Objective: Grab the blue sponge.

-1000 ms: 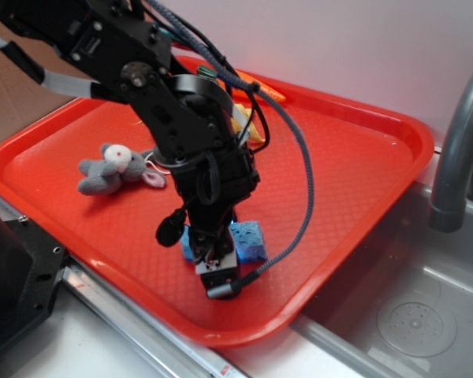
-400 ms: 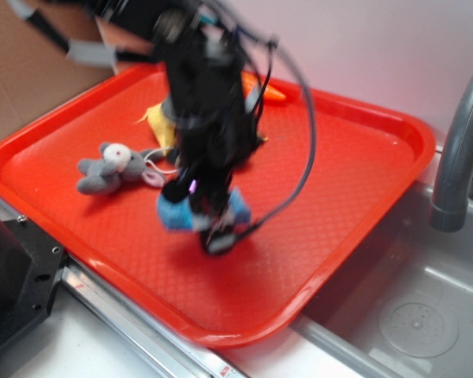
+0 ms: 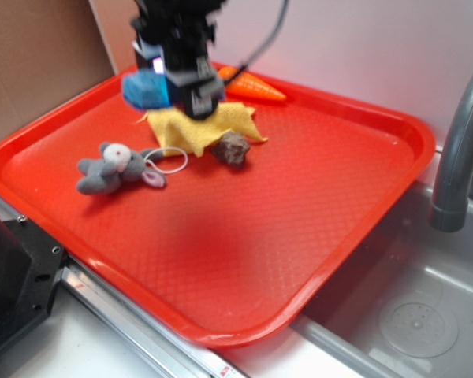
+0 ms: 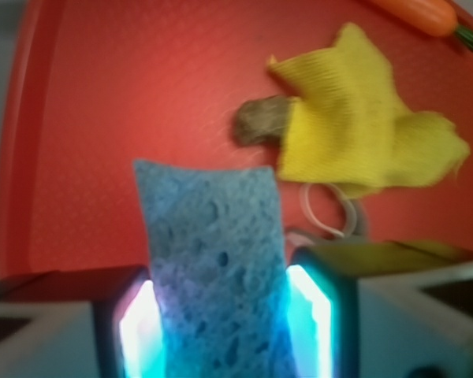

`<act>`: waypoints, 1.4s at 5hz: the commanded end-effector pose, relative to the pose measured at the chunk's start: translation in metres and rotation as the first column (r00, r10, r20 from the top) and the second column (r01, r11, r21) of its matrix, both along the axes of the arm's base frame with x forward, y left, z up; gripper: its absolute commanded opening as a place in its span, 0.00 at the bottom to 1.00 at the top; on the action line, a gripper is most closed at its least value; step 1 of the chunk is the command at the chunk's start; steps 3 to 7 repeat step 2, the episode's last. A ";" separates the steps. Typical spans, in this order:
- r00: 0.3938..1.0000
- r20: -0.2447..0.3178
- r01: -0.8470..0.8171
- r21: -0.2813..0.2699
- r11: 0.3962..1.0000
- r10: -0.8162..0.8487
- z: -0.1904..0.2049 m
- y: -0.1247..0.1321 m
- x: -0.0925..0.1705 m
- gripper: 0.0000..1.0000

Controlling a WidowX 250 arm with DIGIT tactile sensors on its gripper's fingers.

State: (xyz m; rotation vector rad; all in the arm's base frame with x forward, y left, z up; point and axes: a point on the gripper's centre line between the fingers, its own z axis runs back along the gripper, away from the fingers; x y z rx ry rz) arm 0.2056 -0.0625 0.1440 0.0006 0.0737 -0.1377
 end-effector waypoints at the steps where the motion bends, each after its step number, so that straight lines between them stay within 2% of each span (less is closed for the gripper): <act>1: 0.974 0.118 -0.180 -0.104 0.978 0.192 0.074 0.045 -0.010 0.00; 2: 0.968 0.127 -0.206 -0.076 0.975 0.215 0.080 0.049 -0.011 0.00; 7: 0.968 0.127 -0.206 -0.076 0.975 0.215 0.080 0.049 -0.011 0.00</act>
